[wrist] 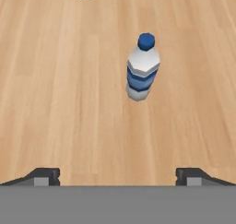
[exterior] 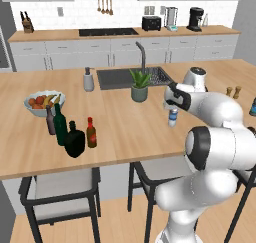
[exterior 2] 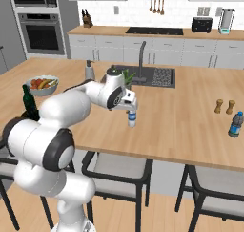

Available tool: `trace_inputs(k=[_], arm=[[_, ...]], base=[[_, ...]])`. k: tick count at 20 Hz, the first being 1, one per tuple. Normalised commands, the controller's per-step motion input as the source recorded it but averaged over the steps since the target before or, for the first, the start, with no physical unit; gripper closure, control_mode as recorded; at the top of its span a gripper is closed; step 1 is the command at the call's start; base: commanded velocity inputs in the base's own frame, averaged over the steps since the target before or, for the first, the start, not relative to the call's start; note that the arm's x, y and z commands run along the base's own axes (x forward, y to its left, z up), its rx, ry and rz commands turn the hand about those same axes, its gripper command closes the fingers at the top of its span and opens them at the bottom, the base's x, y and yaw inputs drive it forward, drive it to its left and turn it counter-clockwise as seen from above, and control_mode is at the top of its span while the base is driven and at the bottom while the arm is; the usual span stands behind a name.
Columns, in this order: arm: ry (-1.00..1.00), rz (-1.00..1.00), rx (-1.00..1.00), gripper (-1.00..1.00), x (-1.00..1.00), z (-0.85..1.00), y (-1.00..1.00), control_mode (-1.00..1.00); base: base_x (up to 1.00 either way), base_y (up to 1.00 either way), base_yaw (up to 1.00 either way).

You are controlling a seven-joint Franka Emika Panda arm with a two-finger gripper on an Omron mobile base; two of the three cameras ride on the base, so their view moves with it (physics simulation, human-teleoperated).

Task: Move the plastic bottles in the middle to the plastics group, and the glass bottles in the middle to the glass group.

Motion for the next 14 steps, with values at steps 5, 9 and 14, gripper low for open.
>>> trace_inputs(k=[5, 9, 14], arm=[[0.00, 0.00, 0.02, -1.00, 0.21, 0.00, -0.46, -1.00], [-0.02, 0.00, 0.00, -1.00, 0.34, 0.00, -0.21, -1.00], [-0.05, 0.00, 0.00, -1.00, 0.25, -0.04, -0.03, -1.00]], base=[[0.00, 0.00, 0.00], [0.00, 0.00, 0.00], [0.00, 0.00, 0.00]])
